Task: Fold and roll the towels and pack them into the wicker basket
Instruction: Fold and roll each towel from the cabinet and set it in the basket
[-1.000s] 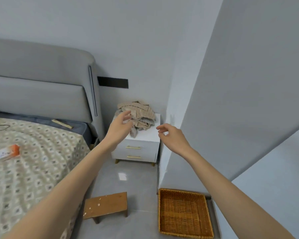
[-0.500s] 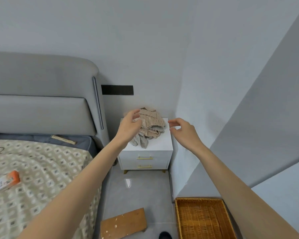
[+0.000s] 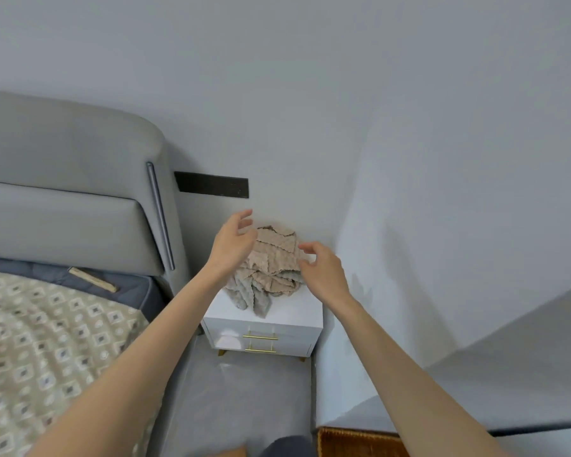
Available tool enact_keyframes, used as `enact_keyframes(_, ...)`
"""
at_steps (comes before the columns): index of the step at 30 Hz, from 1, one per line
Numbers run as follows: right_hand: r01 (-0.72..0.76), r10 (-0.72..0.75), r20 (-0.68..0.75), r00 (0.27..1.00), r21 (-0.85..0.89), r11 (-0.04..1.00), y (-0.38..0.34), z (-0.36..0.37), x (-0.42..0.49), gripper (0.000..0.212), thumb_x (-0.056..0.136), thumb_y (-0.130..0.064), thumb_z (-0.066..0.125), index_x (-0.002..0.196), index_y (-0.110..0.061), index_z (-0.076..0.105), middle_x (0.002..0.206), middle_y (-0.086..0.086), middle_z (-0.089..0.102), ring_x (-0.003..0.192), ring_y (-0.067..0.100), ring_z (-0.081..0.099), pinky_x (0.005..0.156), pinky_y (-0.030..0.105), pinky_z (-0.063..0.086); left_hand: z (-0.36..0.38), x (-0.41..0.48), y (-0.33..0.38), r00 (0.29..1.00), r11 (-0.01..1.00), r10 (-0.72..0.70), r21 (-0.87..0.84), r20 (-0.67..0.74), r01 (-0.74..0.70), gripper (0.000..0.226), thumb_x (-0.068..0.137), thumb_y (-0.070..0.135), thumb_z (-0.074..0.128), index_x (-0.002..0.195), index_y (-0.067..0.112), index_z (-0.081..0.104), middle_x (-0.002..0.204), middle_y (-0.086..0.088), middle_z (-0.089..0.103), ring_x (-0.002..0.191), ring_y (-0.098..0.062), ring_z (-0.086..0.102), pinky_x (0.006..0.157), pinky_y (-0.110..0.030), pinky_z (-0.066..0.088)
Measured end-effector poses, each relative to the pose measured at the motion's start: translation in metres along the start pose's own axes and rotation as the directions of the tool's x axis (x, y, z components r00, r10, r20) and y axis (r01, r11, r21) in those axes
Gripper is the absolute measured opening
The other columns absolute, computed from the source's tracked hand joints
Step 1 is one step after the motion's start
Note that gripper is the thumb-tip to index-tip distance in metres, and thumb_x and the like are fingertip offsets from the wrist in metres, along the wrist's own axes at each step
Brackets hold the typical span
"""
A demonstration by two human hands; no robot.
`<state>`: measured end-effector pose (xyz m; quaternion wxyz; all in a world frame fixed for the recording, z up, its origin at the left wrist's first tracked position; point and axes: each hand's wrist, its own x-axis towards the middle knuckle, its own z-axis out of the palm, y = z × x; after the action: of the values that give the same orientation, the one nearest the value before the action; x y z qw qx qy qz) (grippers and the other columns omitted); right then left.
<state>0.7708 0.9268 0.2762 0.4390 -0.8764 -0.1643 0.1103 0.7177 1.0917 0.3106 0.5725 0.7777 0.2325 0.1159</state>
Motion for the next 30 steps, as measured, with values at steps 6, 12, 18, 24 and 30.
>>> enact_keyframes(6,-0.010,0.010,-0.006,1.000,0.022,1.000,0.000,0.005,0.045,0.035,0.092,-0.012,0.048,0.126,-0.019,0.053,0.131,-0.004,0.054,0.110,0.008,0.051,0.086,0.020,0.036,-0.007,0.035,-0.002,0.998,0.999,-0.022,0.033,-0.055,0.024,0.048,0.097,0.011,0.044,0.144,0.022,0.036,0.141,0.000,0.047,0.111,-0.006,0.045,0.073,-0.012,0.037)
enact_keyframes(12,-0.024,0.025,-0.019,1.000,0.049,0.999,0.006,0.024,0.091,0.036,0.091,-0.012,0.048,0.125,-0.020,0.054,0.131,-0.005,0.054,0.118,0.011,0.050,0.090,0.022,0.037,-0.012,0.080,-0.014,0.996,0.997,-0.022,0.073,-0.082,0.028,0.047,0.097,0.013,0.044,0.143,0.022,0.037,0.139,0.000,0.048,0.110,-0.007,0.045,0.063,-0.008,0.035)
enact_keyframes(18,-0.038,0.039,-0.020,0.999,0.046,0.998,0.019,0.044,0.123,0.035,0.092,-0.009,0.048,0.125,-0.018,0.054,0.130,-0.003,0.055,0.119,0.012,0.050,0.090,0.019,0.035,-0.007,0.121,-0.036,0.999,0.994,-0.026,0.101,-0.033,0.029,0.046,0.098,0.013,0.042,0.143,0.021,0.037,0.140,0.000,0.048,0.110,-0.005,0.044,0.063,-0.008,0.036)
enact_keyframes(24,-0.071,0.070,-0.012,0.997,-0.050,0.996,0.036,0.090,0.191,0.033,0.092,-0.010,0.047,0.124,-0.016,0.055,0.130,-0.002,0.054,0.117,0.014,0.050,0.089,0.021,0.037,-0.011,0.208,-0.074,0.997,0.980,-0.016,0.201,0.074,0.000,0.046,0.098,0.013,0.042,0.143,0.019,0.036,0.142,-0.003,0.046,0.114,-0.011,0.047,0.076,-0.015,0.042)
enact_keyframes(30,-0.165,0.167,0.004,0.986,-0.137,0.977,0.061,0.141,0.251,0.035,0.093,-0.013,0.046,0.125,-0.021,0.053,0.131,-0.002,0.051,0.117,0.016,0.049,0.099,0.035,0.042,-0.021,0.283,-0.129,0.982,0.960,-0.051,0.279,0.181,-0.002,0.046,0.098,0.013,0.042,0.143,0.018,0.036,0.142,-0.005,0.046,0.126,-0.023,0.047,0.102,-0.040,0.044)
